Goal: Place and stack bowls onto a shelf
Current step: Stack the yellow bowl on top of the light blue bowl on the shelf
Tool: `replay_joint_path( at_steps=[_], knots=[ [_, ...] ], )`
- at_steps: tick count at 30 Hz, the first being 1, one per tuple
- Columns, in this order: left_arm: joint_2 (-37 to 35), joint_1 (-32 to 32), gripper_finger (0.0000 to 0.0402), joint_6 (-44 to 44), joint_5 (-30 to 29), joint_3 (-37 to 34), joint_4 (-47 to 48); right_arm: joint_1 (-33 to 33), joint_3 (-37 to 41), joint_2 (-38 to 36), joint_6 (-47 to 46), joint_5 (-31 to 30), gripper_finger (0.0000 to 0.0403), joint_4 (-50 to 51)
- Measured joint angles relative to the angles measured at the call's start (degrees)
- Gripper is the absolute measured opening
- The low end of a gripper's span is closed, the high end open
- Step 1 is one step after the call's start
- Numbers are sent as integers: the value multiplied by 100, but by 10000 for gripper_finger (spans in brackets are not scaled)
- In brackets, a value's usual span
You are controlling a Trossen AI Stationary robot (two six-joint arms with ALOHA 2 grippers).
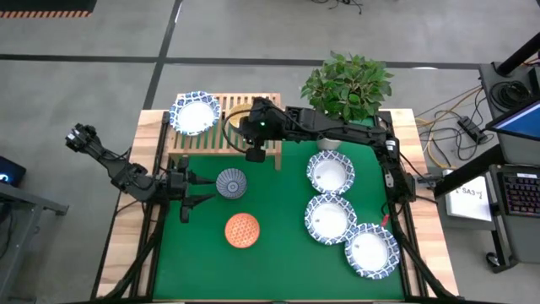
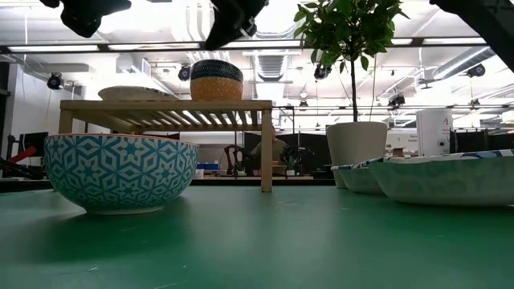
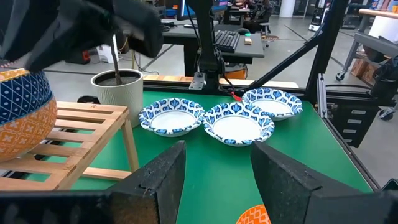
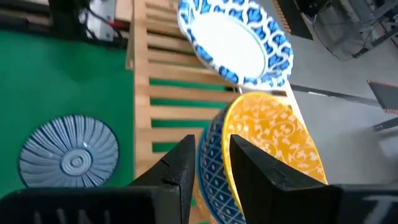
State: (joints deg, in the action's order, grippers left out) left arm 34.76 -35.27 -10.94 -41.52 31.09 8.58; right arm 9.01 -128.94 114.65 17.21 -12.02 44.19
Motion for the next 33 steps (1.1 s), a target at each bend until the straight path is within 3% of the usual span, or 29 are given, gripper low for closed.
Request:
replay_joint_path(
  at_steps=[4, 9, 11, 23, 33],
  knots=[
    [-4, 0, 166, 11, 0, 0, 2, -63, -119, -7, -307, 199, 86, -178],
    [1, 0, 166, 22, 0, 0, 2, -63, -83, -9, -559, 1782, 77, -794],
    [-2, 0, 166, 18, 0, 0, 2, -78, -3, -9, -559, 2037, 72, -1124],
    [3, 0, 166, -11, 0, 0, 2, -136, 638, 13, -474, 2148, 45, -2169],
    [453, -7, 166, -977, 6, -81, -141, -535, 1017, 13, 67, 2316, 26, -2701]
  ],
)
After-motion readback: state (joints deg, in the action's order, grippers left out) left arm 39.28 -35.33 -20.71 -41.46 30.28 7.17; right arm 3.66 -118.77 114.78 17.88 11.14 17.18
